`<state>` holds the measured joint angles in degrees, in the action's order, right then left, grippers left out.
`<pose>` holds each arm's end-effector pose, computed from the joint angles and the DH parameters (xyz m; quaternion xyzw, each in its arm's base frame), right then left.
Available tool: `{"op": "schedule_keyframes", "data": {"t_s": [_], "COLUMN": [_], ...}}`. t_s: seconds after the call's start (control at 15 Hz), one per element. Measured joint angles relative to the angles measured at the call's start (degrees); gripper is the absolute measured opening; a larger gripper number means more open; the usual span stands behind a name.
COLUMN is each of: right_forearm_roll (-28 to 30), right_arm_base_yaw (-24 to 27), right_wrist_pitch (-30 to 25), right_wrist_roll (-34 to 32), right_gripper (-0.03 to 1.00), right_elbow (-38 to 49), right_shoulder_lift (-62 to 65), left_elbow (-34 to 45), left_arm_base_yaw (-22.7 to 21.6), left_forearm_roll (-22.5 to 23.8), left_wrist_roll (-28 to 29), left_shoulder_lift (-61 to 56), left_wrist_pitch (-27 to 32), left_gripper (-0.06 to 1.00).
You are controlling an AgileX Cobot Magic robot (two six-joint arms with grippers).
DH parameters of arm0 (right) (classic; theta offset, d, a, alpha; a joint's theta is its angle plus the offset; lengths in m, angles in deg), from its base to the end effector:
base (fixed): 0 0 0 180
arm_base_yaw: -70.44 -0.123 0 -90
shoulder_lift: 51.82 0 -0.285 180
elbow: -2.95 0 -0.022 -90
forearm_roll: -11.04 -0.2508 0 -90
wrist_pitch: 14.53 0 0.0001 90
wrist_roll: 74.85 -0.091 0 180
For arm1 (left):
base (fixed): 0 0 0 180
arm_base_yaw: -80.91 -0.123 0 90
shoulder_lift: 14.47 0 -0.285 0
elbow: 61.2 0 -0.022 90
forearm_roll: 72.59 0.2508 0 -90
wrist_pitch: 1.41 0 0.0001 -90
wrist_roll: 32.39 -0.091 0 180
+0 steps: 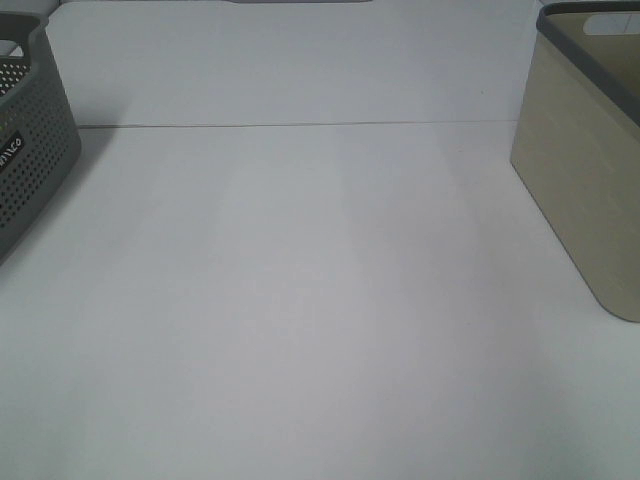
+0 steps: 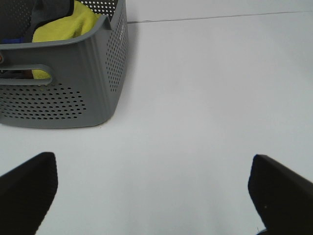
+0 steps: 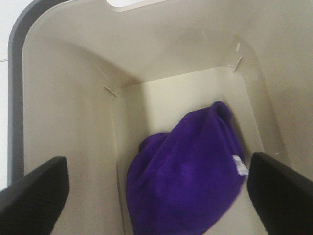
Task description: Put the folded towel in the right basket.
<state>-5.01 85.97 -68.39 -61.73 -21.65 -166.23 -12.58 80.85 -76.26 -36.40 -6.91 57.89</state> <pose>0.4124 -0.0935 0.3349 0.0629 0.9397 0.0523 0.3320 -0.0044 -0.0050 0.2793 0.0300 0.8447 -0.0130 0.5343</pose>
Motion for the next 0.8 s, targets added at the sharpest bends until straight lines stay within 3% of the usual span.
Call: {"op": "schedule_keyframes", "data": {"t_s": [0.27,0.33,0.47,0.67,0.8], "right_forearm_roll": [0.92,1.38,2.23,5.04,5.56], "right_arm_base_yaw": [-1.66,-7.56,-14.21,-15.99,-15.93], "right_wrist_pitch": [-2.06,-2.18,-2.92,-13.52,-14.95], "right_wrist_roll": [2.69,2.64,0.74,-3.44,-3.61], "right_gripper": [0.96,0.96,0.96,0.96,0.96], "right_elbow": [-1.38,-4.70,-8.08,-8.77,-6.76], "right_shoulder_lift": [0.46,2.35,4.81,9.45,13.64], "left_elbow": [0.00,0.00,0.00,0.00,0.00], "left_arm_base_yaw": [0.00,0.00,0.00,0.00,0.00], "left_forearm_roll": [0.00,0.00,0.00,0.00,0.00], "left_wrist_roll": [0.00,0.00,0.00,0.00,0.00], "left_shoulder_lift": [0.00,0.00,0.00,0.00,0.00], "left_wrist_pitch": [0.00,0.00,0.00,0.00,0.00], "left_gripper": [0.99,0.99,0.99,0.99,0.99]}}
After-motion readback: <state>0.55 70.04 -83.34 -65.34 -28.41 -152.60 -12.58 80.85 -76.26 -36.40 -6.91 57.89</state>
